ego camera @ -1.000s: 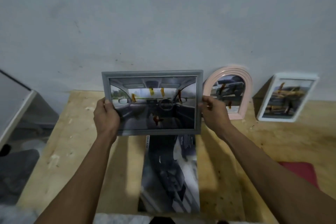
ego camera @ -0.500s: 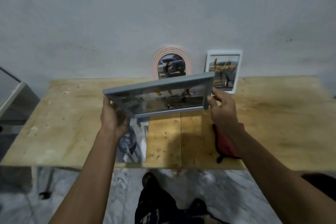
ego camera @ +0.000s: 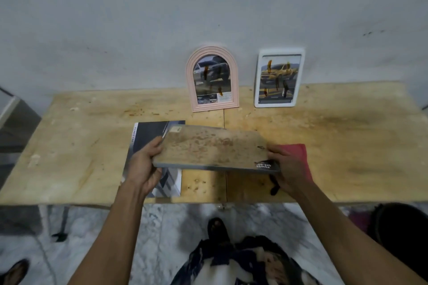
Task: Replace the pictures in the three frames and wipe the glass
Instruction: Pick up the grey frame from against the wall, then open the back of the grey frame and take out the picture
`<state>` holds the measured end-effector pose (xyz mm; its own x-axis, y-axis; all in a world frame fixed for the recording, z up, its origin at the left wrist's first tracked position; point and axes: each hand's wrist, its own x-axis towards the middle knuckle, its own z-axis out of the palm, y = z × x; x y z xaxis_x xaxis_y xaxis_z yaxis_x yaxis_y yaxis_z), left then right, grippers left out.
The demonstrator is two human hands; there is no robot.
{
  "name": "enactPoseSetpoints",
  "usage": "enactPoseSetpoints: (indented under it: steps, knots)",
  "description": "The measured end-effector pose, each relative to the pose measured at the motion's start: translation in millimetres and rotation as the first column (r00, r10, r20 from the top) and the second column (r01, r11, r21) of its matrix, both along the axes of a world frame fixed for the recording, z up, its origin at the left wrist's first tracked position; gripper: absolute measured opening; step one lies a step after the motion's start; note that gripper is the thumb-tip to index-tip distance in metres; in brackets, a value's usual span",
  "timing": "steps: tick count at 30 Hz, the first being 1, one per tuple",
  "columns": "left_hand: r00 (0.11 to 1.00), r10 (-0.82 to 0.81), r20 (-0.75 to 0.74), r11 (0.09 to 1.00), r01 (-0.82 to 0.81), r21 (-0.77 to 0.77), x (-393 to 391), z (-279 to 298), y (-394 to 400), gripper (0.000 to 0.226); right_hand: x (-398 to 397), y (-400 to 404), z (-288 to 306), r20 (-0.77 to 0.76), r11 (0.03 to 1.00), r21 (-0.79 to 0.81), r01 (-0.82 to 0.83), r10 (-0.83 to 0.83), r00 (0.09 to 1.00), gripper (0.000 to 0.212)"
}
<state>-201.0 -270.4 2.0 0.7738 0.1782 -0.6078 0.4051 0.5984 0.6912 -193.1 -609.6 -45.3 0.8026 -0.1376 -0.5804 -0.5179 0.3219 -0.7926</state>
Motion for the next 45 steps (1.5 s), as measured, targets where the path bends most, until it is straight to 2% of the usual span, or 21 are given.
enactPoseSetpoints:
  steps: [3,6,10,15,20,27,30,33,36,38,40,42,45]
  knots:
    - [0.989,-0.112,-0.097,0.984,0.124,0.126,1,-24,11,0.046,-1,1,-18,-0.069,0.999,-0.015,-0.038,0.037,0.997,0.026]
    - [0.967,-0.181,-0.18,0.919,0.232,0.318,3,-44,10,0.045,-7,4,-32,-0.117,0.988,-0.147,-0.039,0.022,0.993,0.035]
    - [0.941,-0.225,-0.254,0.847,0.318,0.425,-7,-67,5,0.049,-18,13,-45,-0.123,0.956,-0.294,-0.025,-0.012,0.992,0.04]
    - [0.911,-0.296,-0.287,0.752,0.407,0.518,-13,-96,1,0.056,-21,19,-50,-0.07,0.887,-0.446,-0.12,0.098,0.993,0.033]
    - [0.879,-0.307,-0.366,0.673,0.472,0.569,-14,-105,-13,0.062,-22,16,-60,-0.119,0.806,-0.537,-0.248,0.218,0.969,0.031]
    - [0.841,-0.347,-0.416,0.596,0.54,0.595,-11,-130,-27,0.073,-19,12,-64,-0.138,0.693,-0.659,-0.292,0.27,0.953,0.029]
    - [0.809,-0.378,-0.449,0.555,0.587,0.589,-3,-139,-31,0.089,-14,12,-66,-0.155,0.657,-0.693,-0.296,0.264,0.952,0.029]
    - [0.757,-0.397,-0.519,0.445,0.654,0.612,-2,-120,-40,0.091,-12,14,-71,-0.143,0.619,-0.733,-0.283,0.267,0.953,0.021]
    - [0.73,-0.401,-0.553,0.343,0.679,0.649,-4,-102,-48,0.069,-12,11,-83,-0.195,0.552,-0.766,-0.33,0.29,0.937,0.03]
    - [0.696,-0.422,-0.581,0.192,0.695,0.693,-4,-104,-49,0.06,-11,10,-84,-0.249,0.499,-0.783,-0.371,0.296,0.922,0.015]
    - [0.637,-0.464,-0.616,0.056,0.715,0.697,-4,-108,-52,0.082,-13,14,-77,-0.244,0.485,-0.797,-0.36,0.287,0.926,0.012]
    - [0.597,-0.489,-0.636,-0.03,0.717,0.696,-4,-110,-56,0.101,-17,21,-71,-0.24,0.446,-0.836,-0.319,0.225,0.944,0.025]
    - [0.548,-0.481,-0.684,-0.138,0.724,0.676,-1,-110,-61,0.11,-26,32,-75,-0.207,0.441,-0.856,-0.27,0.185,0.961,0.026]
